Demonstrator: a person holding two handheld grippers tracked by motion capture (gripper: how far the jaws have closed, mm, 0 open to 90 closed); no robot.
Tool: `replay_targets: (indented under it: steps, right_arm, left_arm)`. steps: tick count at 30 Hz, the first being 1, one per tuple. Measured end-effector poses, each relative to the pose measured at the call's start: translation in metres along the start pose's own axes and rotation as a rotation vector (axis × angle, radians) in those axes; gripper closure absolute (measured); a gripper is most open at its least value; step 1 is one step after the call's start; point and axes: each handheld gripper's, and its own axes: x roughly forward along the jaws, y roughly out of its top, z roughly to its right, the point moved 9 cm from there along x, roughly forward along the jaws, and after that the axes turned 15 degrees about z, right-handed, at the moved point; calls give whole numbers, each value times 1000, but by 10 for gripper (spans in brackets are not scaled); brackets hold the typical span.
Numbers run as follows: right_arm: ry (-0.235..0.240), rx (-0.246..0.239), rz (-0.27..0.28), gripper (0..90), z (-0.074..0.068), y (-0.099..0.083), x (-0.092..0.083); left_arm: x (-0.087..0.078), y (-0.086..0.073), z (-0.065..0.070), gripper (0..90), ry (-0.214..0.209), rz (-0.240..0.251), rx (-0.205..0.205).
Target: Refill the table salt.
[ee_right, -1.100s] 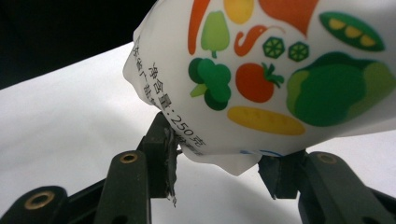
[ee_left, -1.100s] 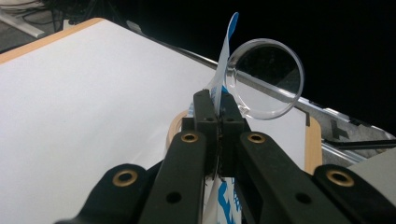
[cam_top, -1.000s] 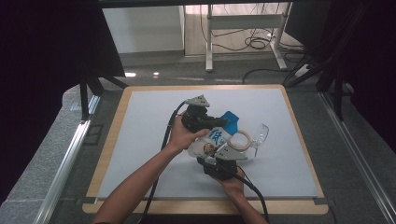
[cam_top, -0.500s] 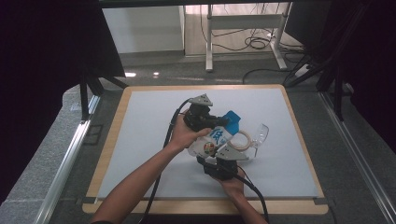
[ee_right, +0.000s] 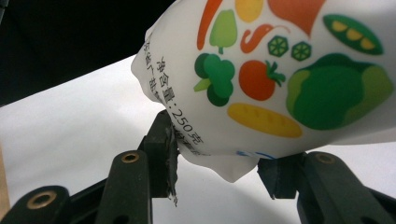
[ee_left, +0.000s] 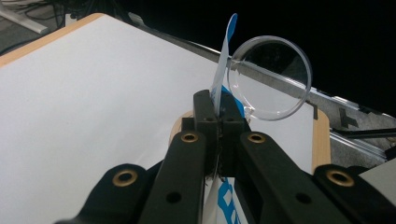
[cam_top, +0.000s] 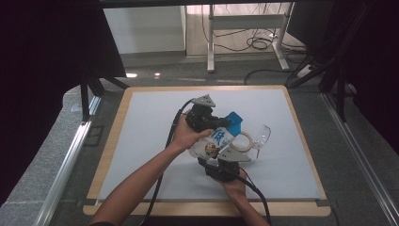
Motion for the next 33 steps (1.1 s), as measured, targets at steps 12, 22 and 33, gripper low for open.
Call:
replay_targets:
  steps: [12, 22, 33]
  right_arm:
    - [2, 7, 8, 535, 0, 2, -1]
    - [48, 37, 30, 539, 0, 5, -3]
    - [73, 49, 34, 541, -1, 6, -4]
  left_arm:
    - [2, 1, 1, 900, -3, -7, 5]
    - [4, 4, 0, 900, 2, -13, 11]
    - [4, 2, -6, 900, -5, -25, 6]
